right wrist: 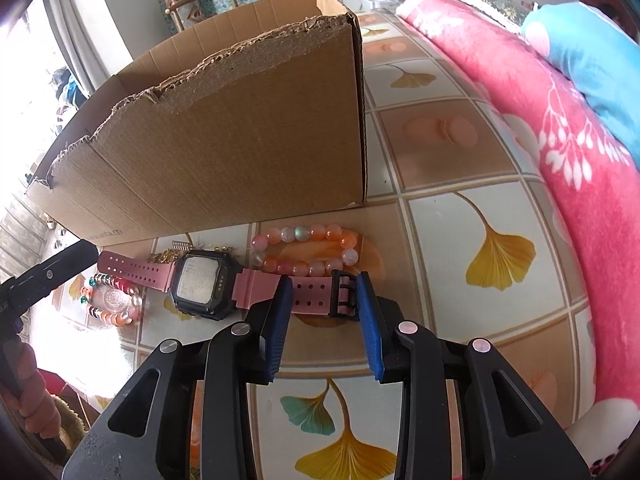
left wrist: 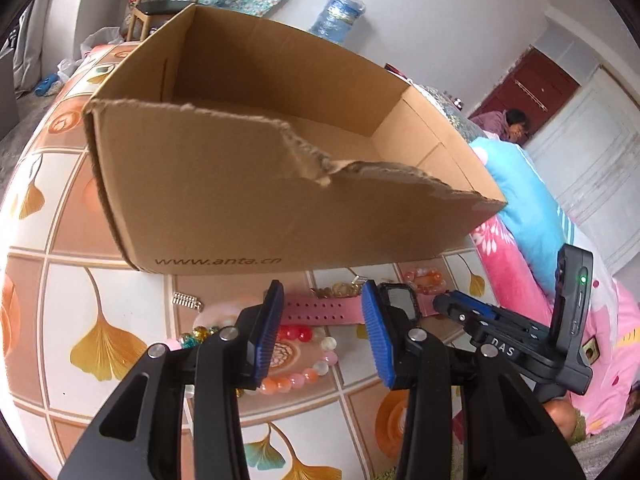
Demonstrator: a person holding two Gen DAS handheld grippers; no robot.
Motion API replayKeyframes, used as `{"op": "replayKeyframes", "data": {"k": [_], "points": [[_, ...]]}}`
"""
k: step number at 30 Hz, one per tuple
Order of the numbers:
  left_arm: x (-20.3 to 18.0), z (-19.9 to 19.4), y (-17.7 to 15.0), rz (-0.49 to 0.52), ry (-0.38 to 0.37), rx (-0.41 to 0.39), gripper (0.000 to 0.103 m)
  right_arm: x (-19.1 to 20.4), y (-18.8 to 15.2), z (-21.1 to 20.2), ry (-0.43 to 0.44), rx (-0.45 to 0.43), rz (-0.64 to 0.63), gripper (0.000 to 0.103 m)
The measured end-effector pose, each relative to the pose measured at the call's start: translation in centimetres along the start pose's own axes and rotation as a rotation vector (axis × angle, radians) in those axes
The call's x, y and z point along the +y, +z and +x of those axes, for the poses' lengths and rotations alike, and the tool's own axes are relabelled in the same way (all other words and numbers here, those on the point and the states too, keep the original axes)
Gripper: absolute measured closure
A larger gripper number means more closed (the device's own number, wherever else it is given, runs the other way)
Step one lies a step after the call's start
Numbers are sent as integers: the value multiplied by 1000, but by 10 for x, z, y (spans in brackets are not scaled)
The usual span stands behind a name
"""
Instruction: Organize jewelry
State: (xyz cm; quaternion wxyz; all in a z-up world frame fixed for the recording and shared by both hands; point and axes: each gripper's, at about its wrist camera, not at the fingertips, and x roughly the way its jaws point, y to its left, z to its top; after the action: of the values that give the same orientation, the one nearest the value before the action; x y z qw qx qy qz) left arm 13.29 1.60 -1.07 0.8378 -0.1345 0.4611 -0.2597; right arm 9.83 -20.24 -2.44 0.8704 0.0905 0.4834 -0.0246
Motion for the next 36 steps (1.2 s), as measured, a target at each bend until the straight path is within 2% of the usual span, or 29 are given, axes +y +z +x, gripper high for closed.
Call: {"op": "replayKeyframes", "data": {"k": [3, 7, 11, 13, 18, 22, 26, 31, 36], "points": [[7, -3, -3, -26, 0, -9, 64, 1, 0, 0, -2, -1, -4, 72], [23, -3, -4, -118, -34, -22, 64, 3, -1, -1, -7, -4, -7, 72], [35, -8, -4, -152, -14, -22, 64, 5, -1, -1, -12, -5, -10, 72], [40, -10, -5, -180, -29, -19, 64, 6, 0, 0, -16, -7, -14, 72], [40, -19, -4, -181, -63, -26, 64, 2, 1, -2, 10, -5, 3, 70], [33, -17, -4, -169, -85, -21, 65, 0, 4, -17, 50, -68, -2, 68], [32, -18, -5, -164, -103, -18, 64, 23, 7, -34, 171, -150, -102, 65], [30, -20, -5, -163, -126, -21, 64, 72, 1, -24, 328, -128, -286, 64], [25, -17, -2, -164, -145, -15, 64, 106, -6, -3, 389, -107, -402, 64]]}}
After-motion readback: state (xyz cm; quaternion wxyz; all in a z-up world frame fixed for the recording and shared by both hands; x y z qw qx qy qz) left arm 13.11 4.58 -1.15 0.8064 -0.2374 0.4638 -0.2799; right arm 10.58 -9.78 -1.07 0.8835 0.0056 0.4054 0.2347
